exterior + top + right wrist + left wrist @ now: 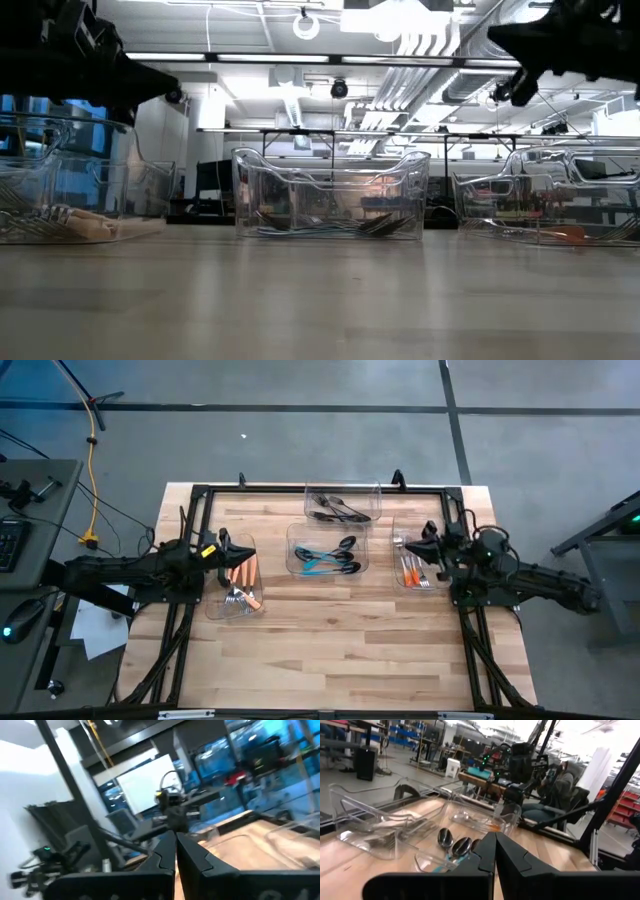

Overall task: Sort silverware by color (type)
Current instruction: Return to Home Position

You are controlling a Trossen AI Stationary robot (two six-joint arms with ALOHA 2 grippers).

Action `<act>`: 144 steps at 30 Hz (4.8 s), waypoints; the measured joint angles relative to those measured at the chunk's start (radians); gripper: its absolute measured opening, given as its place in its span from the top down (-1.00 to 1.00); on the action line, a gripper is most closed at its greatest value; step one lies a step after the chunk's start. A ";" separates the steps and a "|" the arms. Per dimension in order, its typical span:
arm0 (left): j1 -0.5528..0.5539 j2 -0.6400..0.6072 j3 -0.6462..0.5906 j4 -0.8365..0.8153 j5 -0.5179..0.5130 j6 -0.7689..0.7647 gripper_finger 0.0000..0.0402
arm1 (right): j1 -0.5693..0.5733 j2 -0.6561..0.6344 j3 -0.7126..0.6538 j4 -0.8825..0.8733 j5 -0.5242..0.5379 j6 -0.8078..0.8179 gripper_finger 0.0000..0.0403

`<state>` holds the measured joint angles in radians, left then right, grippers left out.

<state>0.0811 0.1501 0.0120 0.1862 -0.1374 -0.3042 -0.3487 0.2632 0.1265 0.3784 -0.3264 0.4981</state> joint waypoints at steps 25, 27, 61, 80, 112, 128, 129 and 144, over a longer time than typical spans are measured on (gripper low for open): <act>0.000 0.000 0.000 -0.011 0.000 0.001 1.00 | 0.028 -0.110 -0.110 -0.371 0.412 -0.239 1.00; 0.000 -0.002 0.000 -0.011 0.000 0.001 1.00 | 0.028 -0.108 -0.109 -0.371 0.412 -0.237 1.00; -0.122 -0.137 0.001 -0.162 0.041 0.001 1.00 | 0.120 -0.249 -0.109 -0.358 0.382 -0.237 1.00; -0.121 -0.137 0.001 -0.163 0.041 0.001 1.00 | 0.120 -0.249 -0.109 -0.375 0.382 -0.237 1.00; -0.121 -0.137 0.001 -0.163 0.041 0.001 1.00 | 0.120 -0.248 -0.109 -0.376 0.382 -0.237 1.00; -0.121 -0.137 0.001 -0.163 0.041 0.001 1.00 | 0.120 -0.248 -0.109 -0.376 0.382 -0.237 1.00; -0.121 -0.137 0.001 -0.163 0.041 0.001 1.00 | 0.120 -0.248 -0.109 -0.376 0.382 -0.237 1.00; -0.121 -0.137 0.001 -0.163 0.041 0.001 1.00 | 0.120 -0.248 -0.109 -0.376 0.382 -0.237 1.00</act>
<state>-0.0399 0.0135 0.0128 0.0234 -0.0967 -0.3037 -0.2283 0.0147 0.0177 0.0029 0.0559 0.2611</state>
